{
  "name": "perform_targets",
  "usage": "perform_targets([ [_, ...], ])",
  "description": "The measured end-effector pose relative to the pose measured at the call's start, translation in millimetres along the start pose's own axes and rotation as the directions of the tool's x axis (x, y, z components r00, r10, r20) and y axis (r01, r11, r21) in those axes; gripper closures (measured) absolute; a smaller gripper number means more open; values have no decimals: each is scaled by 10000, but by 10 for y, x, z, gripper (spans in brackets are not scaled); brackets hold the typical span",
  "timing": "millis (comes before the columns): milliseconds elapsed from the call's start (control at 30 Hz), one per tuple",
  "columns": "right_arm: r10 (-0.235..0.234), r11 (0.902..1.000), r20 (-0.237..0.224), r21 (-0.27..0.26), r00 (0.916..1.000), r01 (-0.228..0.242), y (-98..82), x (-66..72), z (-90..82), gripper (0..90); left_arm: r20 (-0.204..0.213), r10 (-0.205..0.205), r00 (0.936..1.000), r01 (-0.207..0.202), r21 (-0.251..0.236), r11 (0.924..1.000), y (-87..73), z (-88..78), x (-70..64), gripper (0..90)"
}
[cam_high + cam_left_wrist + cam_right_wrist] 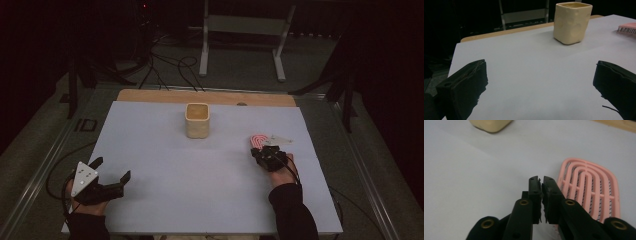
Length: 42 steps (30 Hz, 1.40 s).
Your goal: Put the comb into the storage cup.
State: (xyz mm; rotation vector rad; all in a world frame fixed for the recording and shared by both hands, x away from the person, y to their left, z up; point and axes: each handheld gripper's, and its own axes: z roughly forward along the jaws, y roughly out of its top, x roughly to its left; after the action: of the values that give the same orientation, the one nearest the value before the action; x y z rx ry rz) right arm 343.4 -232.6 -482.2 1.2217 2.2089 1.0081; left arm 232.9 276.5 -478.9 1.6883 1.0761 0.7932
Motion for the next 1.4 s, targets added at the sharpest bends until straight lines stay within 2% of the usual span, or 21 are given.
perform_targets([
  [133, -109, 9992, -237, -392, 9997, 100, 5, 22, -76, 780, -36, -14, 10000, 14, -1, 10000, -1, -3, 6, 1],
  [233, -234, 9962, -423, -853, 9988, 197, 7, 55, -167, 673, -50, -36, 10000, 36, 1, 10000, -2, -5, 9, 1],
  [333, -347, 9913, -502, -1285, 9981, 280, -2, 77, -261, 616, -56, -33, 10000, 33, 9, 10000, -1, -7, 9, 1],
  [567, -313, 9773, -396, -2107, 9987, 223, -104, 97, -532, 448, -5, -1, 10000, 1, 48, 10000, 4, -1, 2, 1],
  [633, -369, 9712, -425, -2368, 9984, 258, -156, 91, -611, 428, 31, 21, 10000, -21, 58, 10000, 7, -3, 1, 1],
  [733, -315, 9670, -318, -2537, 9990, 225, -241, 91, -704, 376, 70, 23, 10000, -23, 13, 10000, 14, -3, -3, 1],
  [967, 304, 9548, -34, -2959, 9995, -301, -521, 31, -869, 201, 146, 35, 9999, -35, 7, 10000, 20, 2, -20, 1],
  [1000, 370, 9546, 51, -2959, 9993, -338, -547, 24, -879, 188, 163, 49, 9999, -50, 20, 10000, 22, 4, -24, 1],
  [1067, 652, 9507, -57, -3036, 9979, -638, -611, -3, -915, 179, 188, 66, 9998, -66, 14, 10000, 25, 6, -33, 1],
  [1133, 984, 9422, -153, -3204, 9950, -981, -658, -21, -957, 160, 217, 80, 9997, -80, 9, 10000, 29, 6, -38, 1],
  [1233, 1217, 9326, -26, -3420, 9926, -1152, -728, -27, -1028, 140, 286, 78, 9996, -76, -76, 9999, 37, 3, -45, 0],
  [1400, 1267, 9347, 197, -3371, 9917, -1127, -774, -42, -1036, 103, 433, 54, 9990, -50, -97, 9999, 41, 15, -51, 1],
])
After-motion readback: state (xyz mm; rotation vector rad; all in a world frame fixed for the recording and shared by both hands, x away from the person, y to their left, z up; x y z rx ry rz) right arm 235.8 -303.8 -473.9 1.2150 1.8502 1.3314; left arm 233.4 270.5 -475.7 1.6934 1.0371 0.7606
